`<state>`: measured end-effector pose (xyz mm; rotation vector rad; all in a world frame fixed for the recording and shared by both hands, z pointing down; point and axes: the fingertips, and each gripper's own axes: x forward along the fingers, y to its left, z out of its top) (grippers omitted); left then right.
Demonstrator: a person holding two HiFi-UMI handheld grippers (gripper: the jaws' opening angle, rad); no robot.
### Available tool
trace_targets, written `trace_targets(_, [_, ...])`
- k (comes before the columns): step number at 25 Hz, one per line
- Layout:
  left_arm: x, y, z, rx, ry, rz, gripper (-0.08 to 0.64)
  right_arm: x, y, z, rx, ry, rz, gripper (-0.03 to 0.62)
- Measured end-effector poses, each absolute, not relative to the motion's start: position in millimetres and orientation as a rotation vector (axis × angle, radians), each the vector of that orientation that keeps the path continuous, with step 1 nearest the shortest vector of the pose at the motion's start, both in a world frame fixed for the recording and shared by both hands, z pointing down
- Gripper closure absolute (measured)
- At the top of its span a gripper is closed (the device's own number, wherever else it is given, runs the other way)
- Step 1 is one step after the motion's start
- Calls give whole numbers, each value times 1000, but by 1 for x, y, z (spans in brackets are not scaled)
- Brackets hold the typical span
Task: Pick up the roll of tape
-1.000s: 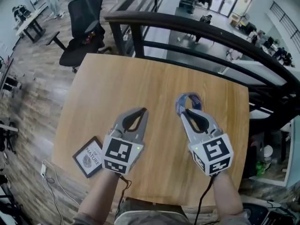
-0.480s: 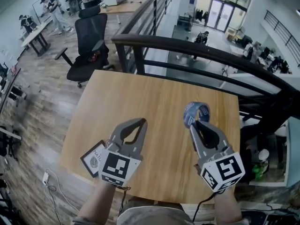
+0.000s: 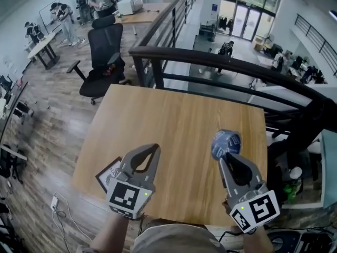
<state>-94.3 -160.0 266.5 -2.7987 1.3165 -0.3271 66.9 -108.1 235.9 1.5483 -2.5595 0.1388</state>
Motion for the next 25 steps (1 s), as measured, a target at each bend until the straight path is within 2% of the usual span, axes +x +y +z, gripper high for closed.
trace_targets(8, [-103, -127, 286, -2837, 1321, -372, 558, 61, -73, 259, 1511, -2556, 282, 537])
trace_targets(25, [-108, -128, 276, -2791, 1306, -414, 558, 53, -76, 261, 1463, -2556, 275, 537])
